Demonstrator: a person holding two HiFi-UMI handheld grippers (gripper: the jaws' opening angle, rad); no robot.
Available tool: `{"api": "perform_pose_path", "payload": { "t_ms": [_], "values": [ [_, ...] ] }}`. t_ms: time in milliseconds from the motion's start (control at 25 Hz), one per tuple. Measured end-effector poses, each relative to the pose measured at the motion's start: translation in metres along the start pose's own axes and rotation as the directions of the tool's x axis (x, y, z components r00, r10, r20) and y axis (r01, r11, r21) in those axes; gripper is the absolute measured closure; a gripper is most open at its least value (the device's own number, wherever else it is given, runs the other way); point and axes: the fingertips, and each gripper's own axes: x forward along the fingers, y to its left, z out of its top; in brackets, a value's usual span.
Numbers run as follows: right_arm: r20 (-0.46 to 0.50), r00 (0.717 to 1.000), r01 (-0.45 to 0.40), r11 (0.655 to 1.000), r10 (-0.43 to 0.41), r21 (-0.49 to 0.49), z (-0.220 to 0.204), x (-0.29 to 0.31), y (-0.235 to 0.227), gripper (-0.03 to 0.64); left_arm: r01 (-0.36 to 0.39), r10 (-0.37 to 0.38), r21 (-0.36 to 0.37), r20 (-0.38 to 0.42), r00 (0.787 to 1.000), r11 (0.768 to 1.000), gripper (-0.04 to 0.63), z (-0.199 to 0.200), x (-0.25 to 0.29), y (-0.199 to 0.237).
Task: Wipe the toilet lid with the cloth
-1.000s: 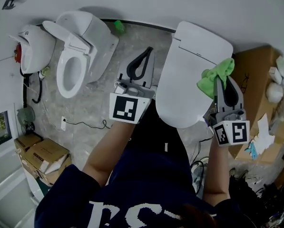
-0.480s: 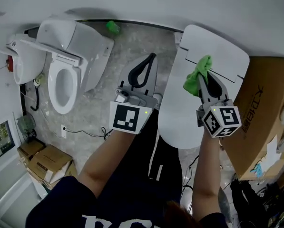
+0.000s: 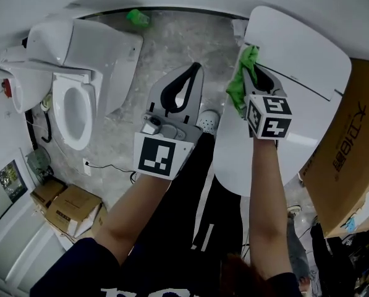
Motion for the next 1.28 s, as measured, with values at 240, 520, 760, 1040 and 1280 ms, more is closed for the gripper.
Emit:
{"api": "perform_pose_path", "payload": {
  "t_ms": [240,520,760,1040,1280],
  "values": [
    [-0.046,0.991,0.113,0.969,-0.126,-0.219,-0.013,0.03,-0.007,0.522,0.017,-0.017,-0.019,-0.035,0.999,1.0,0.575,-0.031,0.0,0.003],
    [-0.047,0.993,0.091,0.948,-0.111,-0.305,-0.016,0.032,-0.005,0.525,0.037,-0.038,-0.026,-0.045,0.998,0.999,0.575,-0.046,0.007,-0.007],
    [-0.062,0.996,0.042,0.955,-0.062,-0.293,-0.019,0.026,-0.013,0.525,0.05,-0.051,-0.024,-0.042,0.998,0.998,0.575,-0.048,0.013,-0.02],
    [-0.056,0.993,0.085,0.959,-0.104,-0.269,-0.032,-0.004,-0.052,0.526,0.062,-0.063,-0.017,-0.045,0.997,0.998,0.575,-0.049,0.017,-0.034],
    [-0.066,0.985,0.135,0.957,-0.157,-0.258,-0.049,-0.039,-0.101,0.526,0.085,-0.085,-0.012,-0.046,0.995,0.996,0.575,-0.05,0.022,-0.052]
  ]
}}
